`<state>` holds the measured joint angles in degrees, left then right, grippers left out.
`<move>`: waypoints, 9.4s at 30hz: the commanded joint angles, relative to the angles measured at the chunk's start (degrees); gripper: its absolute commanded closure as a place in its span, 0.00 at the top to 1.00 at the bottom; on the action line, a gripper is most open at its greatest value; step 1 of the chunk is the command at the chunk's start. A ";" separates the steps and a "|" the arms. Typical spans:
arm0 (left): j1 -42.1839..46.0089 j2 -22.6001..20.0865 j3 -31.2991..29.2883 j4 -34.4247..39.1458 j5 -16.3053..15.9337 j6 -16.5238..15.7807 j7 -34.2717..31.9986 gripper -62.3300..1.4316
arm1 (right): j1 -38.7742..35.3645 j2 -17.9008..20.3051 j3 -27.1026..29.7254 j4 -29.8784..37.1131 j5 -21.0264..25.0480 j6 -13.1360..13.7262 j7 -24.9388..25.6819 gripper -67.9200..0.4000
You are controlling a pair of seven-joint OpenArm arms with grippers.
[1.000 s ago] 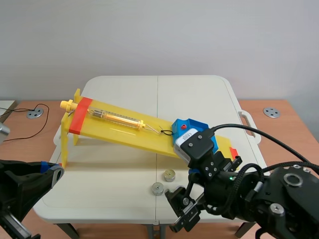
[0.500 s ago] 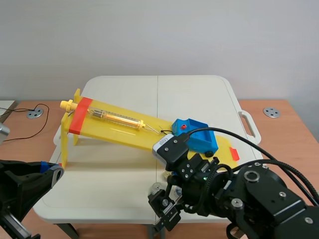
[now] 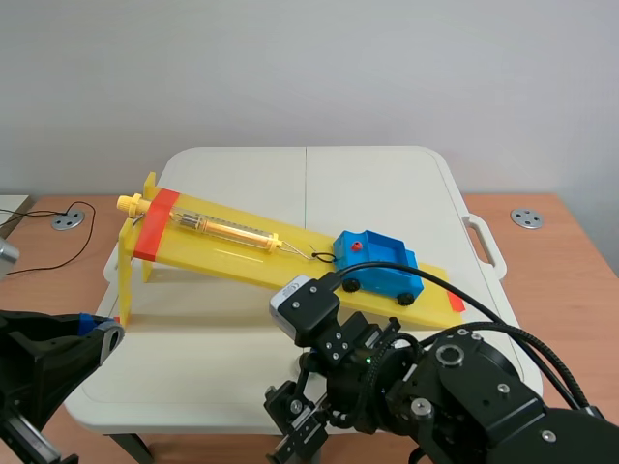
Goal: Place the four metal weights on the blue cart on the ramp.
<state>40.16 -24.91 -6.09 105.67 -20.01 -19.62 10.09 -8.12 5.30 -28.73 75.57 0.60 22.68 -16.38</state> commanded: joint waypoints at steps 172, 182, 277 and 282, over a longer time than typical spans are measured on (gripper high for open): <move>-0.35 -0.07 -0.96 4.09 -4.24 -1.62 -4.00 0.07 | 21.22 -6.88 30.91 -4.63 35.87 -1.66 -0.22 0.01; -0.35 -0.07 -0.96 4.09 -4.24 -1.62 -3.98 0.07 | 21.59 -6.91 30.91 -4.87 35.36 -2.34 1.84 0.01; -0.37 -0.04 -0.96 4.09 -4.24 -1.60 -4.04 0.07 | 9.27 10.23 6.08 5.22 11.30 9.66 1.49 0.41; -0.37 -0.04 -0.96 4.09 -4.24 -1.60 -4.07 0.07 | 9.62 10.05 4.24 4.55 9.33 8.26 2.40 0.41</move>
<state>40.16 -24.93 -6.09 105.67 -20.01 -19.62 11.16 -3.51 14.63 -25.02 76.18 8.62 32.97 -21.71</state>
